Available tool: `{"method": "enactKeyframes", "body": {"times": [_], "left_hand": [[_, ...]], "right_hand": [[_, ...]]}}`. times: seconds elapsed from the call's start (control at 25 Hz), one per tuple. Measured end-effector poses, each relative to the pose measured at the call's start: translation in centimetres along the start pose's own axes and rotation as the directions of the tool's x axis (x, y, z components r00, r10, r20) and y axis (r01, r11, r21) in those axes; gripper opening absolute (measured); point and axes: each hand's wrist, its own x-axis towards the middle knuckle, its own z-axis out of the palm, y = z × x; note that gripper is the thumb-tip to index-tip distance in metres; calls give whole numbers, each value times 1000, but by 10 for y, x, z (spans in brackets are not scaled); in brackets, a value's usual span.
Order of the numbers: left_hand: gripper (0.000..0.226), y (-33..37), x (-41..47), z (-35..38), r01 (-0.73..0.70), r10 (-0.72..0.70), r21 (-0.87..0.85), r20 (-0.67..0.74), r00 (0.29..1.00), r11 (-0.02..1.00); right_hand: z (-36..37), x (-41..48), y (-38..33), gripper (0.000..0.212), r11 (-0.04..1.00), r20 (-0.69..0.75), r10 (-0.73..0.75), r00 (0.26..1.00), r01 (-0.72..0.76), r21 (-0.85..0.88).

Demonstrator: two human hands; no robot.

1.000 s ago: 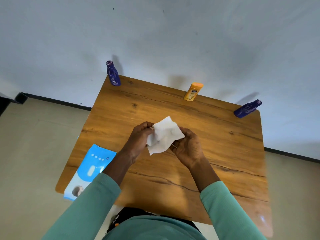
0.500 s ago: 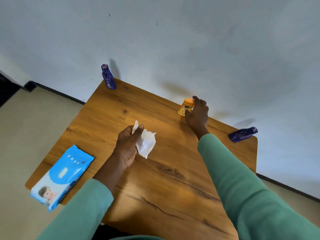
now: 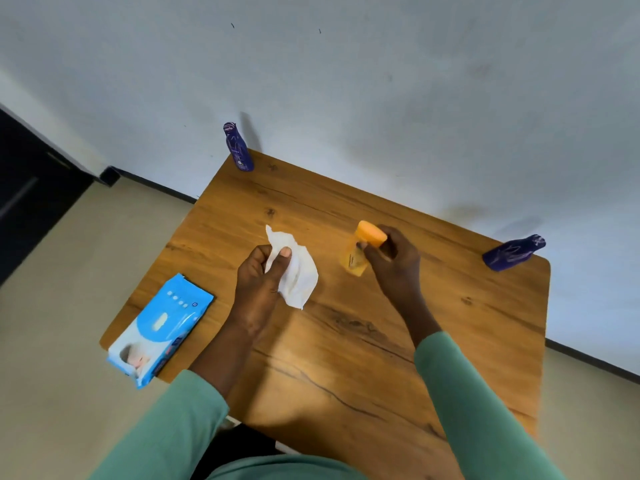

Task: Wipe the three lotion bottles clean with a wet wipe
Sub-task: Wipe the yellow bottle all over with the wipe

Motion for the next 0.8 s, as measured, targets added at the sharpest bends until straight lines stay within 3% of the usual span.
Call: {"method": "enactKeyframes", "body": {"times": [0.12, 0.2, 0.36, 0.52, 0.72, 0.8], "left_hand": [[10, -7, -17, 3, -179, 181, 239, 13, 983, 954], [14, -16, -22, 3, -276, 270, 374, 69, 960, 886], [34, -41, -13, -8, -479, 311, 595, 368, 876, 646], [48, -60, 14, -32, -657, 309, 573, 591, 745, 490], [37, -83, 77, -53, -717, 401, 528, 598, 694, 454], [42, -92, 83, -45, -788, 456, 459, 645, 613, 410]], "right_hand": [[19, -54, -4, 36, 995, 61, 71, 996, -75, 60], [30, -80, -6, 37, 999, 94, 21, 995, -24, 34], [52, -106, -6, 43, 995, 76, -32, 997, 39, -96], [77, -111, -2, 45, 993, 31, 19, 999, -15, -120], [113, -105, 20, 39, 975, -117, -106, 987, 80, -205], [121, -98, 34, 39, 968, -197, -146, 969, 100, -229]]}}
